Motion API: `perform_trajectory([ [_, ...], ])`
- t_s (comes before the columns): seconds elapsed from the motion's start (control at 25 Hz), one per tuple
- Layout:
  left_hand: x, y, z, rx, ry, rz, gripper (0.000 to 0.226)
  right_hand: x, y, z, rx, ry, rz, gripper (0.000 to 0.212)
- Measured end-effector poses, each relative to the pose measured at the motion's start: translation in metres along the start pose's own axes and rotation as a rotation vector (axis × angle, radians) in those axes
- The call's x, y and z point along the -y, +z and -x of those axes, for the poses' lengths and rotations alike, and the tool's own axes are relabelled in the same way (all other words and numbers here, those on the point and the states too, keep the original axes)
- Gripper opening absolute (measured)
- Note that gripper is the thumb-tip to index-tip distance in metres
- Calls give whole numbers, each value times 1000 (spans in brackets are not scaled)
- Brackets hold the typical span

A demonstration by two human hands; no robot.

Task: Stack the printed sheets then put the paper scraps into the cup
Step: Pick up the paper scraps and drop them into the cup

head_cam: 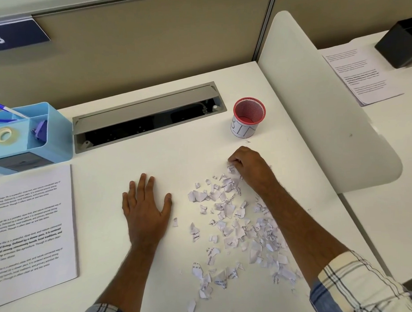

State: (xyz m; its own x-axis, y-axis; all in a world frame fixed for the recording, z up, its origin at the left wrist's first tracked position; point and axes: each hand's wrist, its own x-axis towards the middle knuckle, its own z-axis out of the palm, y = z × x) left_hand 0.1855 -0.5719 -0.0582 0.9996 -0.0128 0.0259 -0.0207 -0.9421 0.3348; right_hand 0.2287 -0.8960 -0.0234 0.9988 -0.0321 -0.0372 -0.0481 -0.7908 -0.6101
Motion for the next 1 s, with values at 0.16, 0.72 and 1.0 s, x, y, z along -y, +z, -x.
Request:
perform_trajectory([
  [0.16,-1,0,0,16,-3,1,70,12,-38,4,-193,70,-159,15],
  [0.72,-2,-1,-1,13,-9,3,70,14,-106,-69,-384,33,-45,19],
  [1.0,-1,-1,-1,22,-11,5,70,-27,-34,19,-278,311,-120,20],
])
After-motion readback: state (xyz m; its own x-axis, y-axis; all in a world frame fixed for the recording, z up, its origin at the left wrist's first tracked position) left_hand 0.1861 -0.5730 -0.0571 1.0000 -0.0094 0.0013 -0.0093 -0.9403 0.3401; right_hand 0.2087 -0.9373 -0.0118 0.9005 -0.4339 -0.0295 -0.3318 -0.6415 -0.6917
